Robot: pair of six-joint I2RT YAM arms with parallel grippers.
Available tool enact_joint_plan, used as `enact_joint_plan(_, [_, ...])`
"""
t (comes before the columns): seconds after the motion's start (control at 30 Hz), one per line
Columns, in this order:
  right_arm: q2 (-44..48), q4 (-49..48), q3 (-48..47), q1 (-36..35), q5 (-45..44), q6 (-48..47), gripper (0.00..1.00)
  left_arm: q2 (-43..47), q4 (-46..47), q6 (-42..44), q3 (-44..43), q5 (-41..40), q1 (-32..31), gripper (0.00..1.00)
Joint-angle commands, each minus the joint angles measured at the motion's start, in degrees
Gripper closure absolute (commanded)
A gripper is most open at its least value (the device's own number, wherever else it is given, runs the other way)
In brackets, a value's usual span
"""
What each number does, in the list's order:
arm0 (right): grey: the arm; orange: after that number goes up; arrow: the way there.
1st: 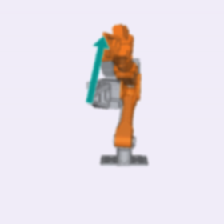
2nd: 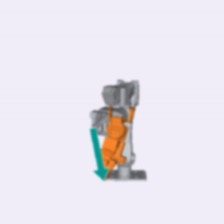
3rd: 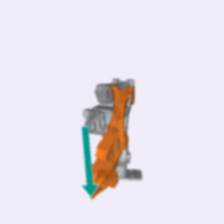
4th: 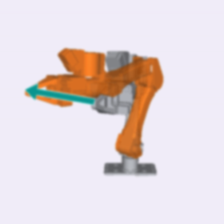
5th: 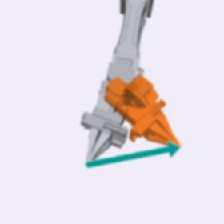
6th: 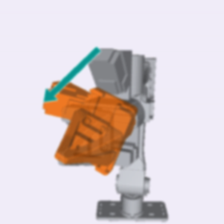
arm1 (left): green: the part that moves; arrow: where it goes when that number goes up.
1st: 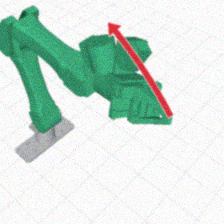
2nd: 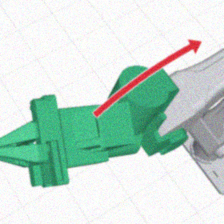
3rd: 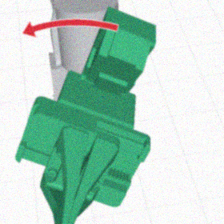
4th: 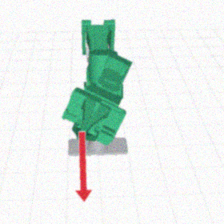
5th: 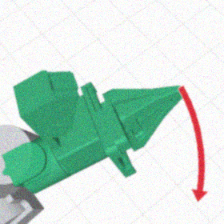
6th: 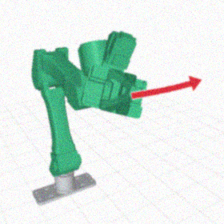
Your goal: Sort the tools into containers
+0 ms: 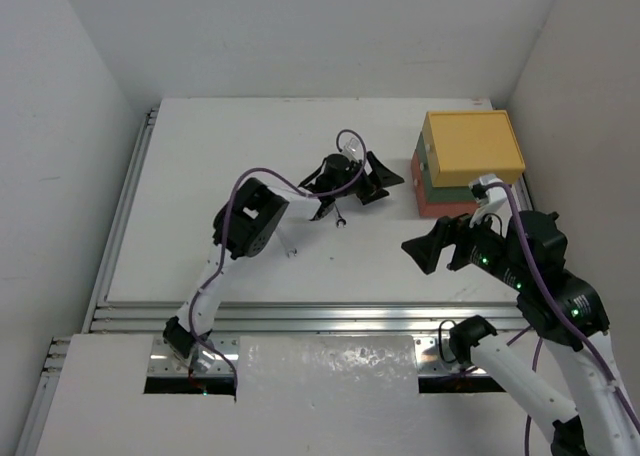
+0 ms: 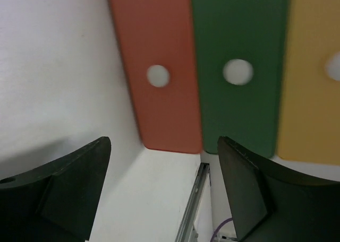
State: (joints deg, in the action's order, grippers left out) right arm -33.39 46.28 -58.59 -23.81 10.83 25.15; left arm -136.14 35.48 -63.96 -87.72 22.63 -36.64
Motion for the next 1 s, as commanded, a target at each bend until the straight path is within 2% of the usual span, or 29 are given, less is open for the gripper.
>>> enact_joint_plan(0.0, [1.04,0.56,-1.0,-0.09,2.88,0.78,0.01,-5.7,4.42,-6.52,-7.62,2.42,-1.32,0.22])
enact_joint_plan(0.23, [2.97,2.58,-1.27,-0.09,3.32,1.22,0.01,-16.87,3.01,-10.39,-19.66,4.0,-2.2,0.38])
enact_joint_plan(0.3, [3.24,2.85,-1.09,-0.01,3.76,1.31,0.01,-18.54,2.14,-11.18,-21.78,4.26,-2.82,0.38])
enact_joint_plan(0.53, [4.73,3.9,-1.09,-0.01,6.66,2.1,0.01,-26.37,2.66,-14.7,-30.04,4.61,-3.79,0.56])
enact_joint_plan(0.73, [5.35,5.66,-1.62,-0.09,8.42,1.66,0.01,-27.6,3.88,-14.7,-30.23,2.51,-3.61,0.56])
enact_joint_plan(0.97, [5.7,5.31,-0.39,-0.01,10.44,1.48,0.01,-26.19,10.13,-15.14,-24.95,-0.4,-3.08,0.56])
